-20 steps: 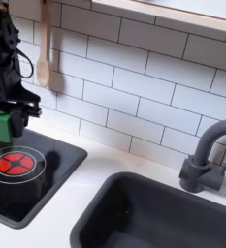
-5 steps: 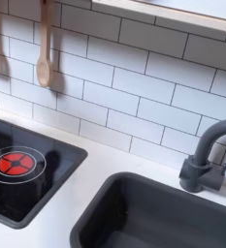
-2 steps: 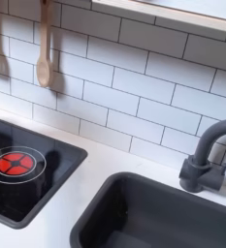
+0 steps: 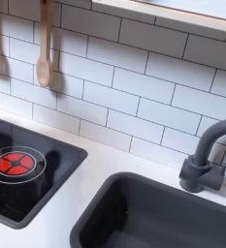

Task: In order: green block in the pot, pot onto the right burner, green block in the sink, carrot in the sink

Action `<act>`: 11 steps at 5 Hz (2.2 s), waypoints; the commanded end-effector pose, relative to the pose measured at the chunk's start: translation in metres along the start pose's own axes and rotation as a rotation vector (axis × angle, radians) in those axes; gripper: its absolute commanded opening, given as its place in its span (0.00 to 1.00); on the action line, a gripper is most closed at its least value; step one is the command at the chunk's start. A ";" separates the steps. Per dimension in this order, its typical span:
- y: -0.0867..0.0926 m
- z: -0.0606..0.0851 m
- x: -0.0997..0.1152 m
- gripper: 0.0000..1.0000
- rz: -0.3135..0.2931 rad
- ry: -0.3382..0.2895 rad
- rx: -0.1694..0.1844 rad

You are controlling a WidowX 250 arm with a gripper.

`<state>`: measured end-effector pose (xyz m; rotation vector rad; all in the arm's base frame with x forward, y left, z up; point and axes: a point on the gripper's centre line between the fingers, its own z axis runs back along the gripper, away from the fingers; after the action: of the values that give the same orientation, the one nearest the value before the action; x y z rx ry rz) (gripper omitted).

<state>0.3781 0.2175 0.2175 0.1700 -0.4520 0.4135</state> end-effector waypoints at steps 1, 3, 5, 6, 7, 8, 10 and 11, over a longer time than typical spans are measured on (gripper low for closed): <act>-0.015 -0.009 -0.008 1.00 -0.071 0.033 -0.018; -0.025 -0.020 -0.014 0.00 -0.093 0.057 -0.007; -0.026 -0.020 -0.018 0.00 -0.087 0.056 0.015; -0.033 -0.024 -0.022 0.00 -0.104 0.068 0.006; -0.036 -0.027 -0.026 0.00 -0.106 0.078 0.002; -0.036 -0.029 -0.029 0.00 -0.112 0.086 0.001; -0.043 -0.034 -0.039 0.00 -0.134 0.114 -0.015; -0.055 -0.037 -0.047 0.00 -0.162 0.136 -0.031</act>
<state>0.3772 0.1598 0.1598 0.1419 -0.3089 0.2570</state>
